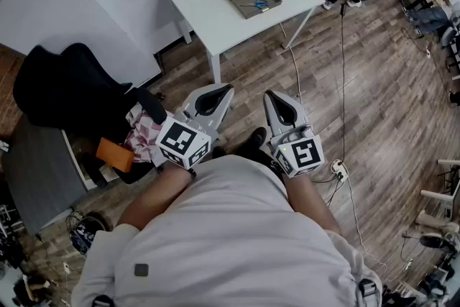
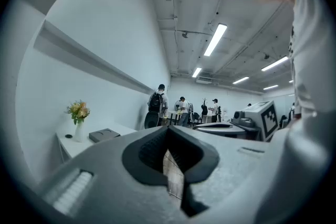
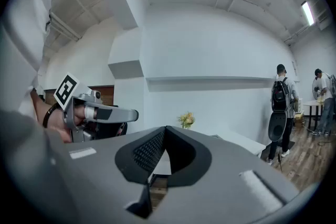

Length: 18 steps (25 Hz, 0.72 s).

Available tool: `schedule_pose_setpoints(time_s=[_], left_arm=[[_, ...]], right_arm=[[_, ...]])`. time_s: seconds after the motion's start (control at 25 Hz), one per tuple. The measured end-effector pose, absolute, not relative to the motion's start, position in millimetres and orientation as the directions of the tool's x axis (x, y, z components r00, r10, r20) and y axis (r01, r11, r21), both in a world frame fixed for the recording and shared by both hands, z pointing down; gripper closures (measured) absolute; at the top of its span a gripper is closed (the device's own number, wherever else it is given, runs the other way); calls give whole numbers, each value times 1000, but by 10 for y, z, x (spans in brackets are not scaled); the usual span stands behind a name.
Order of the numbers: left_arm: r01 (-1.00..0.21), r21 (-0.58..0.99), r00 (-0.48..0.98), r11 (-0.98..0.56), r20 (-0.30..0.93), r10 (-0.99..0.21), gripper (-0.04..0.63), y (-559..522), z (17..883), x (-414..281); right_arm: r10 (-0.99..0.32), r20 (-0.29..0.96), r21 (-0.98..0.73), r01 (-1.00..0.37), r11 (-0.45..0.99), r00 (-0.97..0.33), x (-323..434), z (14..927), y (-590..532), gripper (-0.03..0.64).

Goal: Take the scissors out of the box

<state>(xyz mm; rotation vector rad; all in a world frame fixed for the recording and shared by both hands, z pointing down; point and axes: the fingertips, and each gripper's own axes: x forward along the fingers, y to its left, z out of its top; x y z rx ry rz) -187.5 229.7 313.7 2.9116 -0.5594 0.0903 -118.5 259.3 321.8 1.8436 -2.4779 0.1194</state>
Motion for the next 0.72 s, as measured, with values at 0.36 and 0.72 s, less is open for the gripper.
schedule_pose_setpoints(time_s=[0.36,0.72], left_arm=[[-388,173,921,-905,107,-374,592,1983,3281,-1348],[-394,161,918,-905,116,-379,592,1557,3329,-414]], right_arm=[[-950,90,-53,-954,294,-298,-659,3339,2318,607],[-939,84,-65,-942,329,-333,235,3361,1919,607]])
